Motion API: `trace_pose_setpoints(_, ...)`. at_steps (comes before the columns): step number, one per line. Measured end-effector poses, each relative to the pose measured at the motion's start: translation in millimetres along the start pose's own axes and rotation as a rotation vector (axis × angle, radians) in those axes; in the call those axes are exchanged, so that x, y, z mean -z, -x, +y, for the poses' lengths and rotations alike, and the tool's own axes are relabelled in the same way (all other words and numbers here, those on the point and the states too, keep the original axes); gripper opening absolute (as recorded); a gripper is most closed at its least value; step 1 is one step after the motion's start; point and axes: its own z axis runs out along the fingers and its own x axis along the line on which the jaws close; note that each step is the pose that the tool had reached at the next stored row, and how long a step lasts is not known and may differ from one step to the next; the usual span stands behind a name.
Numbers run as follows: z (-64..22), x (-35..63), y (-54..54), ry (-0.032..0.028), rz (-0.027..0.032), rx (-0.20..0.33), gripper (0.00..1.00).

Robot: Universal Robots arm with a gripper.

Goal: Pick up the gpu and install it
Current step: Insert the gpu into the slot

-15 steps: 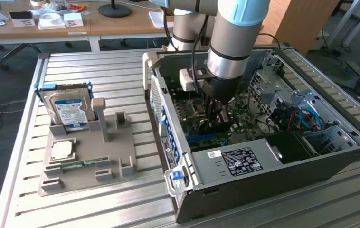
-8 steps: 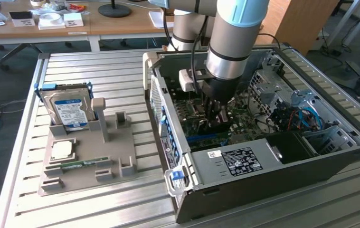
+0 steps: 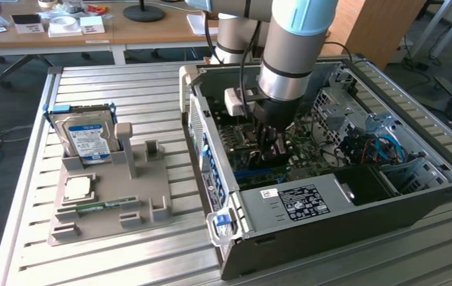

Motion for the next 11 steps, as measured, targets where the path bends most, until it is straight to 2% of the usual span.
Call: trace_pose_setpoints(11,0.2,-3.8,-0.1,0.0002,0.0004,0.0,0.27)
